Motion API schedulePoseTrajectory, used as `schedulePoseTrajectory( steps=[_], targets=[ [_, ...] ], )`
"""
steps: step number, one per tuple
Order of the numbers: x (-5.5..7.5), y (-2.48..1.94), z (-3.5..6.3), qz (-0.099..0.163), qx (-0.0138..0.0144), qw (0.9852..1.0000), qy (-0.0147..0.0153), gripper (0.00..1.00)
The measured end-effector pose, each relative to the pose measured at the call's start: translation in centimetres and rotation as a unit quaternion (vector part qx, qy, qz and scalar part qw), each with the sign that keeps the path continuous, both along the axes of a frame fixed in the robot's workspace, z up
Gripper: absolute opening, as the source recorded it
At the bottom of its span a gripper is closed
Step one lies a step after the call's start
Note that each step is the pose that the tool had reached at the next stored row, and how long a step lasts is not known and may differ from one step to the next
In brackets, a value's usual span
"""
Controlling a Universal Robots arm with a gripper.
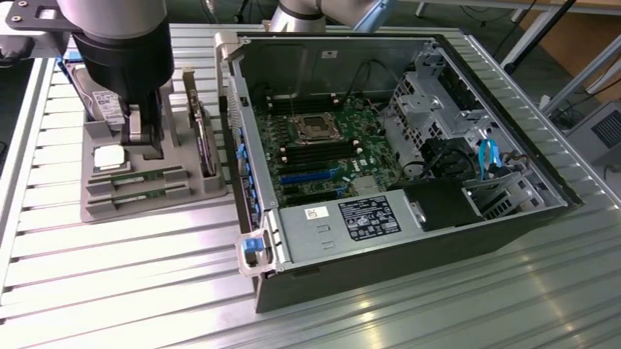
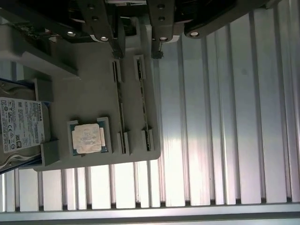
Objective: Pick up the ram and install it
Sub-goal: 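Pick up the ram and move it above insertion slot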
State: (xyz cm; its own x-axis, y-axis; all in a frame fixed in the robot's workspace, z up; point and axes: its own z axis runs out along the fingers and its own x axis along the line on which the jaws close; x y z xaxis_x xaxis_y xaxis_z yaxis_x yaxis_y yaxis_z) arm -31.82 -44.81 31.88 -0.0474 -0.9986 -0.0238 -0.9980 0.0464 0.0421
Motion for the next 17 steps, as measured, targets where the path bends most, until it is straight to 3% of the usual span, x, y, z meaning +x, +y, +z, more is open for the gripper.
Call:
schedulePoseTrajectory(
  steps=[11, 17],
  targets=[
    [0.0, -0.91, -1.64, 0.002, 0.0, 1.0, 0.0001, 0.36],
    [0.0, -1.79, -2.91, 0.003, 0.0, 1.0, 0.0, 0.36]
  ],
)
